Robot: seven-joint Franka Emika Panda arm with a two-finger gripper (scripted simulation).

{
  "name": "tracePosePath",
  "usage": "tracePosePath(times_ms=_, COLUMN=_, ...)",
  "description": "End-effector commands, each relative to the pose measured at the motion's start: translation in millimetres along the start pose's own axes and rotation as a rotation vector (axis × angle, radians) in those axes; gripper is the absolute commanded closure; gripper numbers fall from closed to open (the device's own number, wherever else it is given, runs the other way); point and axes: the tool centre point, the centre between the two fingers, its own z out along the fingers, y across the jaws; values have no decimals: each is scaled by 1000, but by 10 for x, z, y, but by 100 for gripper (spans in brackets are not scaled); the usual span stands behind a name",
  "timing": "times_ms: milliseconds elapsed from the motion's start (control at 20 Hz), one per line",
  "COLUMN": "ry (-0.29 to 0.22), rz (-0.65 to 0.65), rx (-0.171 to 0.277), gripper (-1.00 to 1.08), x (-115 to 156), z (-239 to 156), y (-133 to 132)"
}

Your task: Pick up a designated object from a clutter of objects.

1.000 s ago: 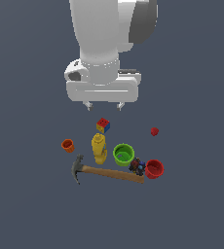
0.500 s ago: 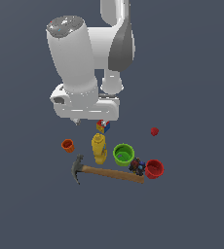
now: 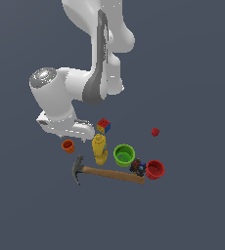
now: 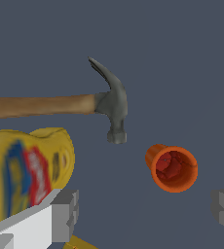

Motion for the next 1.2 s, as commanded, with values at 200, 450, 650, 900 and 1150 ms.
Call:
tracePosePath(times_ms=200, ry=-2, rz=35, rx=-16, gripper=-92, x=-50, z=426, y=408)
tracePosePath(times_ms=450, ry=-3, rz=46, rx=-22, gripper=-92, x=-83, z=566, y=544)
tracePosePath(times_ms=650, ry=-5, rz=47, rx=-22, gripper=-92, x=-87, z=570, y=544)
tracePosePath(times_ms=900, ry=-5, rz=47, rx=-22, gripper=-92, x=-91, z=690, y=548)
tracePosePath(times_ms=1150, ry=-4, rz=47, rx=-22, gripper=-92, x=-99, z=940, y=559)
